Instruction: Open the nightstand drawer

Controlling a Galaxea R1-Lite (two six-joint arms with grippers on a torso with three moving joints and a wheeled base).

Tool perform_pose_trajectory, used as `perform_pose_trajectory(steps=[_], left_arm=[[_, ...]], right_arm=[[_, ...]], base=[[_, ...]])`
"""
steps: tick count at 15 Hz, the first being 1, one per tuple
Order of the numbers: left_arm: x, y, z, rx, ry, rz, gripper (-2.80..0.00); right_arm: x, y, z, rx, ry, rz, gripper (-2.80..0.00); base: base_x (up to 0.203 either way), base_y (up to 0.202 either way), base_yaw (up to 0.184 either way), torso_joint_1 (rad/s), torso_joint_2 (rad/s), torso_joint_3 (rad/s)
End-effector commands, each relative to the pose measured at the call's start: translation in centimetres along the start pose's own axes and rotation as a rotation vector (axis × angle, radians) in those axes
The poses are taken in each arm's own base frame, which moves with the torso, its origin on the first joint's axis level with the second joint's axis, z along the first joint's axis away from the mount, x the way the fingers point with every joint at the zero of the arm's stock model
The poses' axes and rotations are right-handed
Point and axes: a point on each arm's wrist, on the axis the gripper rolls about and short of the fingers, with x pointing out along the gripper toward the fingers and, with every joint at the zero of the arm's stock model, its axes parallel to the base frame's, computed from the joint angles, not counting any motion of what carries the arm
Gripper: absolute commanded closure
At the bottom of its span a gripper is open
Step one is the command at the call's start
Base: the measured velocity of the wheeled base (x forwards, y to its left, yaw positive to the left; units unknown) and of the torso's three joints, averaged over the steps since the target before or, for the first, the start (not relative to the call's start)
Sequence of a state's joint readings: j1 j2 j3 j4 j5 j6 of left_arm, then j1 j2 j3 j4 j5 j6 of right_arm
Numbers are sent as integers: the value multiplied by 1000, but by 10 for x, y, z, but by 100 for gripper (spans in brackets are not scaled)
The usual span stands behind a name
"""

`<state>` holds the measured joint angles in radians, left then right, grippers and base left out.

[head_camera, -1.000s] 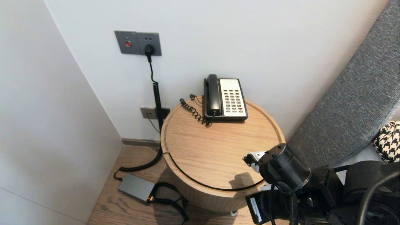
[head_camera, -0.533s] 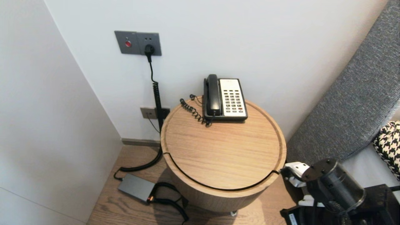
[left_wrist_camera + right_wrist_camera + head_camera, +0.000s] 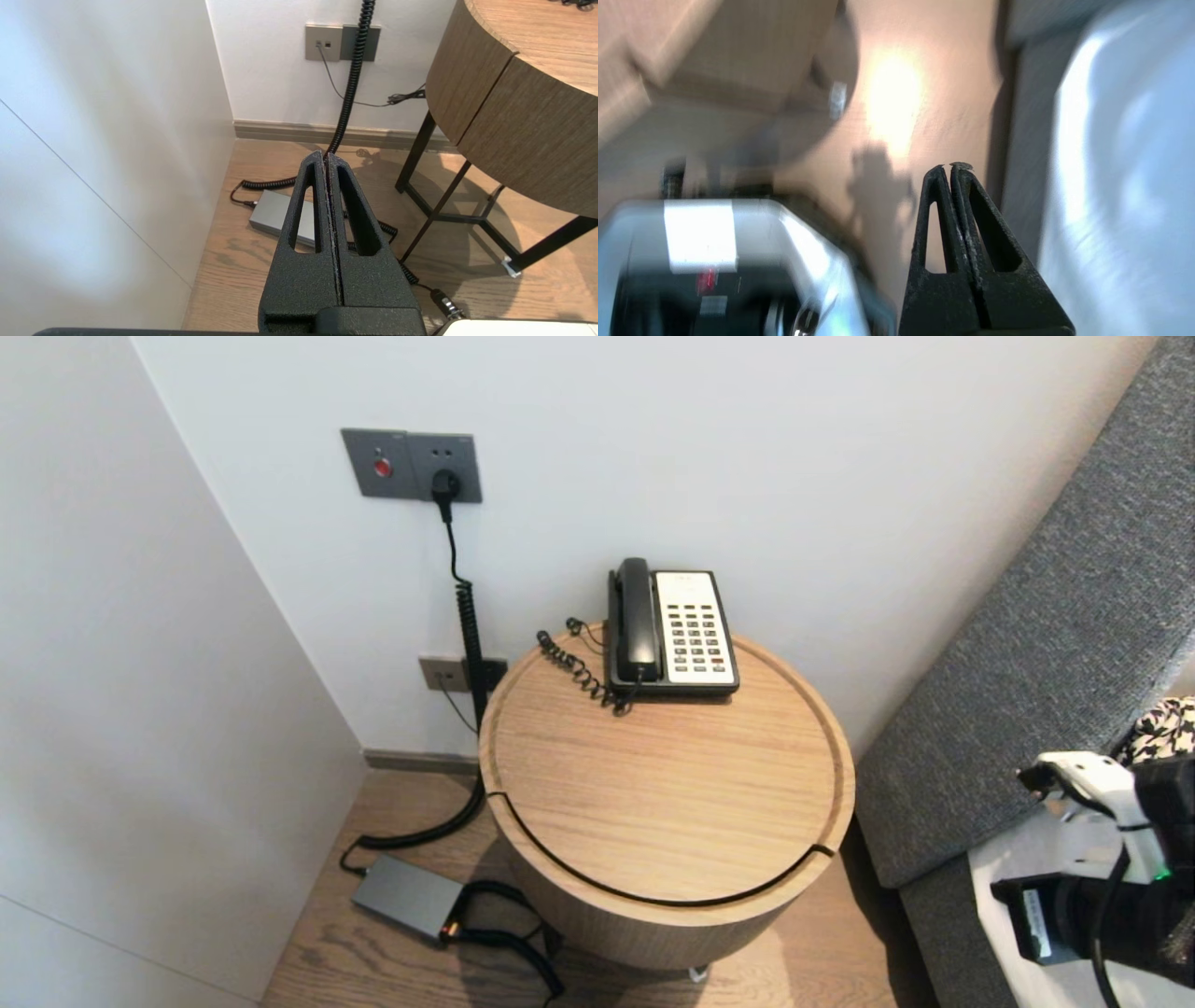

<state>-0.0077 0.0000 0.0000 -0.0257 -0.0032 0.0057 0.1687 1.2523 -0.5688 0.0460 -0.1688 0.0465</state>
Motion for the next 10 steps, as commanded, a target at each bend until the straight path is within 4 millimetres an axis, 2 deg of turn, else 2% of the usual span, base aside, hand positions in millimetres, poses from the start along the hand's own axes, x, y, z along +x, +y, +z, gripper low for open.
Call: perform_pose_trajectory(steps=[1, 4, 7, 10], left_arm=[[1, 0, -3, 0, 10, 0, 0], [1, 0, -3, 0, 10, 0, 0], [1, 0, -3, 0, 10, 0, 0], [1, 0, -3, 0, 10, 0, 0]], right_arm=[[-33, -12, 12, 44, -161, -24, 0], [-49, -15, 17, 70, -237, -10, 0], [-106, -25, 12, 155, -474, 33, 0], [-152, -28, -19, 183, -652, 81, 0]], base=[[0, 0, 0, 0, 0, 0], [0, 0, 0, 0, 0, 0], [0, 0, 0, 0, 0, 0], [0, 0, 0, 0, 0, 0]])
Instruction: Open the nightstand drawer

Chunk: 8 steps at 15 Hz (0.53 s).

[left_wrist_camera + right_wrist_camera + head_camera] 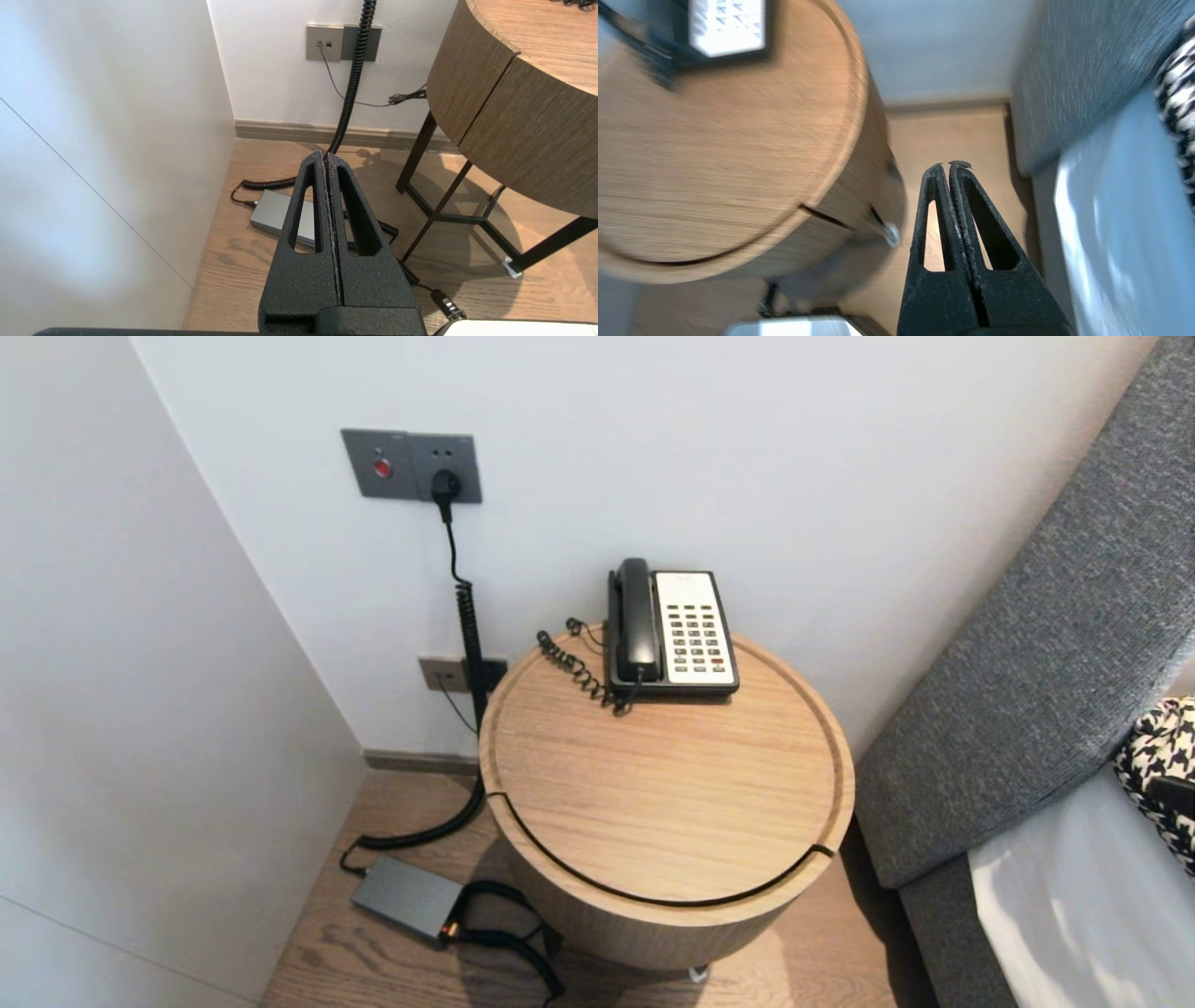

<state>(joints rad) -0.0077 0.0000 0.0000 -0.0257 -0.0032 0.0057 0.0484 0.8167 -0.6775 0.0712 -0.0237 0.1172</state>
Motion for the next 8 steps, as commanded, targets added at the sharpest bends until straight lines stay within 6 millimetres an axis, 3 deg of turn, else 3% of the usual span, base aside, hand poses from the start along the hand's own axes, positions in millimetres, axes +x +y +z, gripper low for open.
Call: perform_pose_trajectory(steps=[1, 5, 8], left_arm=[[1, 0, -3, 0, 10, 0, 0], [1, 0, -3, 0, 10, 0, 0], [1, 0, -3, 0, 10, 0, 0]], right_arm=[[-56, -3, -15, 2, -161, 26, 0], [-73, -12, -90, -127, -121, 36, 0], [-61, -16, -126, -152, -51, 45, 0]], base=[[0, 0, 0, 0, 0, 0], [0, 0, 0, 0, 0, 0], [0, 0, 0, 0, 0, 0]])
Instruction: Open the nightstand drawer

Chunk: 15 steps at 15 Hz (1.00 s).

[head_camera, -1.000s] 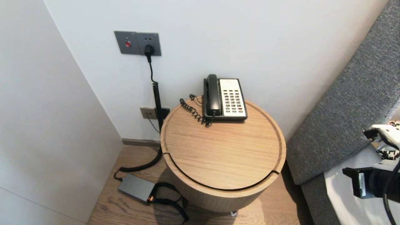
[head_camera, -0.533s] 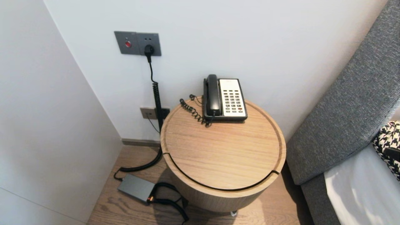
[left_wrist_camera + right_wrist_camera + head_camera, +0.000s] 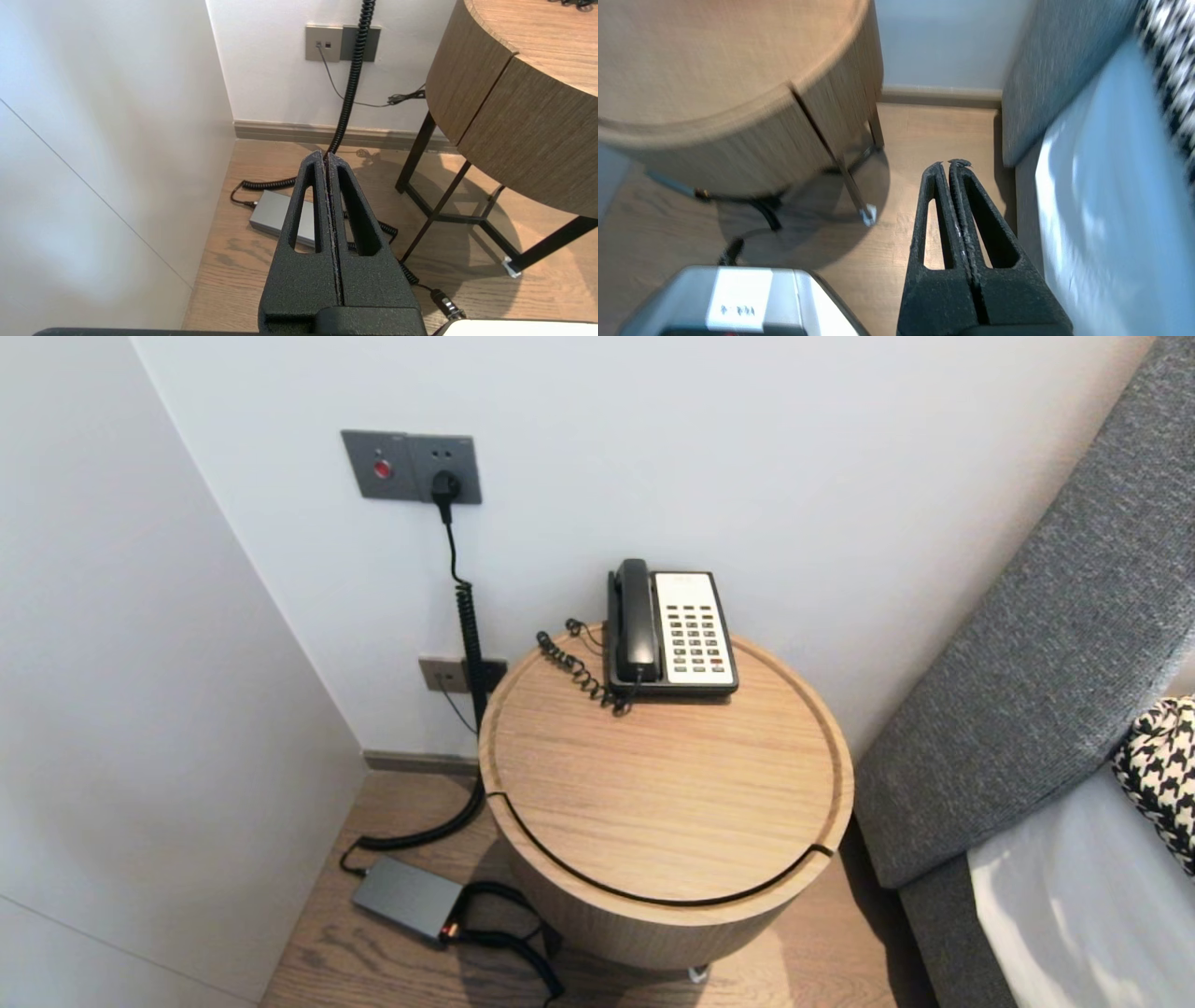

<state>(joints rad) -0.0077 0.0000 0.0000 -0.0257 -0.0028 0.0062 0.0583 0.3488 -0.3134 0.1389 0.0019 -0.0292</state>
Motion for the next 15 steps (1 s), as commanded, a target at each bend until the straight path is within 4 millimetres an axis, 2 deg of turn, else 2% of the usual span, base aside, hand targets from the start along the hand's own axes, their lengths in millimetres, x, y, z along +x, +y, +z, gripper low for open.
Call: perform_pose_trajectory(steps=[1, 4, 9, 15], left_arm=[[1, 0, -3, 0, 10, 0, 0], [1, 0, -3, 0, 10, 0, 0], [1, 0, -3, 0, 10, 0, 0], [1, 0, -3, 0, 10, 0, 0]], right_arm=[[2, 0, -21, -7, -40, 10, 0], [13, 1, -50, -11, -44, -5, 0], [3, 3, -76, -33, -79, -43, 0], [-2, 4, -82, -57, -188, -67, 0]], base=[[0, 0, 0, 0, 0, 0], [0, 0, 0, 0, 0, 0], [0, 0, 0, 0, 0, 0], [0, 0, 0, 0, 0, 0]])
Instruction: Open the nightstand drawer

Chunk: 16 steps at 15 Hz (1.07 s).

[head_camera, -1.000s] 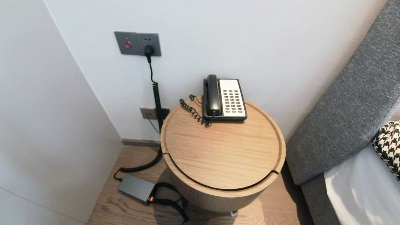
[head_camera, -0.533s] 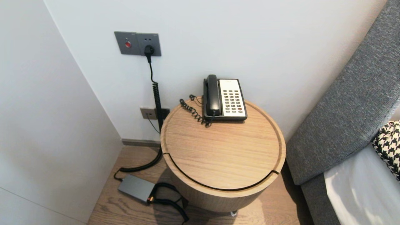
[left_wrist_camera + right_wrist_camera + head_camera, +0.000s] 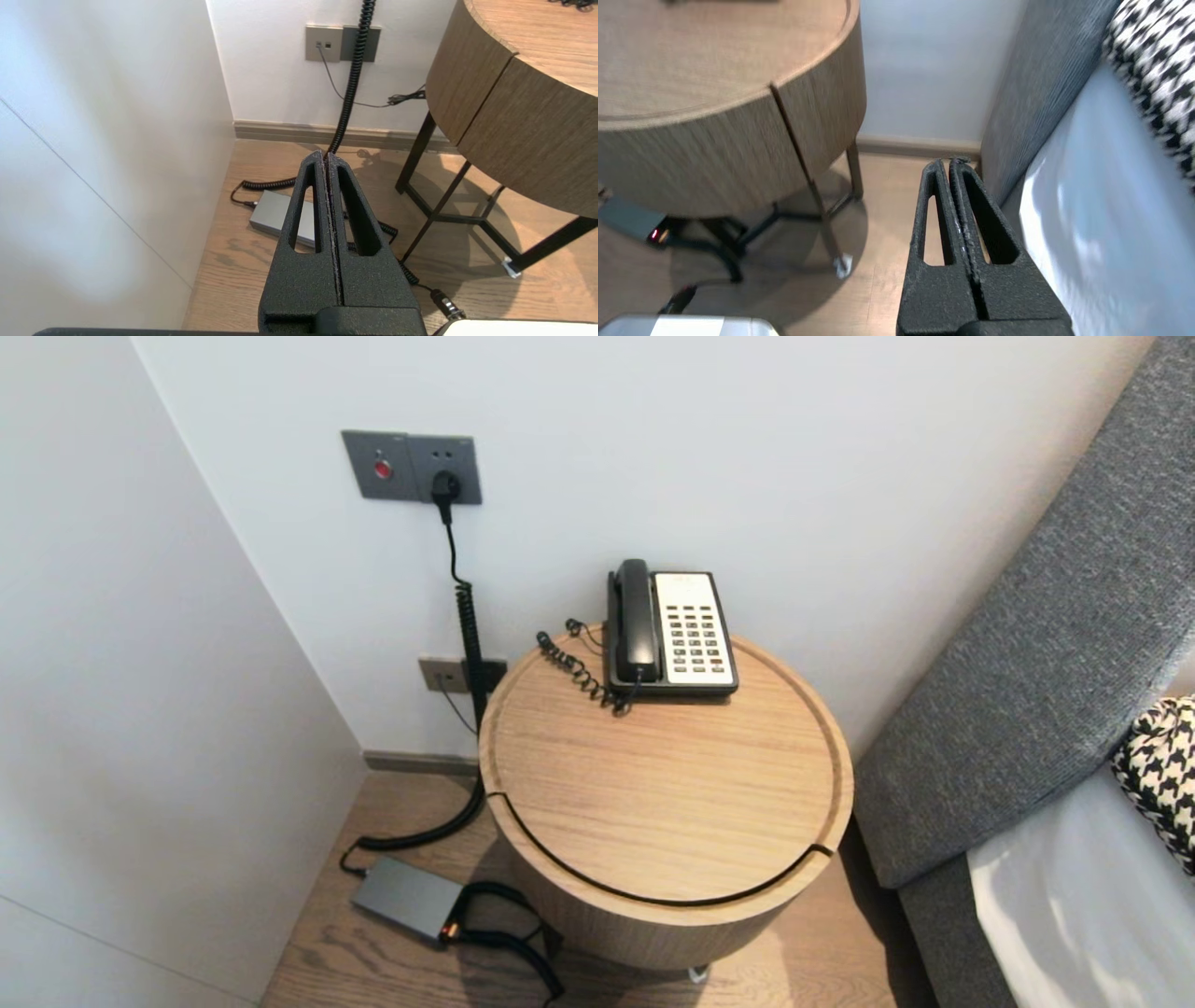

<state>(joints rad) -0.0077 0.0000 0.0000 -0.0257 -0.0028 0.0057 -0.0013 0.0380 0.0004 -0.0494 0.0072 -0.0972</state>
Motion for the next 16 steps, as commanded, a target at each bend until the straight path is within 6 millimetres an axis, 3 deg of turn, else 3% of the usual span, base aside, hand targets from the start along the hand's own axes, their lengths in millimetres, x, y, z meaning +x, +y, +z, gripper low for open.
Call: perform_pose_trajectory(steps=[1, 4, 16], left_arm=[[1, 0, -3, 0, 10, 0, 0], [1, 0, -3, 0, 10, 0, 0], [1, 0, -3, 0, 10, 0, 0]], right_arm=[[-1, 1, -8, 15, -7, -3, 0], [-1, 0, -8, 88, -7, -28, 0], [-1, 0, -7, 111, -11, -31, 0]], base=[[0, 0, 0, 0, 0, 0], [0, 0, 0, 0, 0, 0], [0, 0, 0, 0, 0, 0]])
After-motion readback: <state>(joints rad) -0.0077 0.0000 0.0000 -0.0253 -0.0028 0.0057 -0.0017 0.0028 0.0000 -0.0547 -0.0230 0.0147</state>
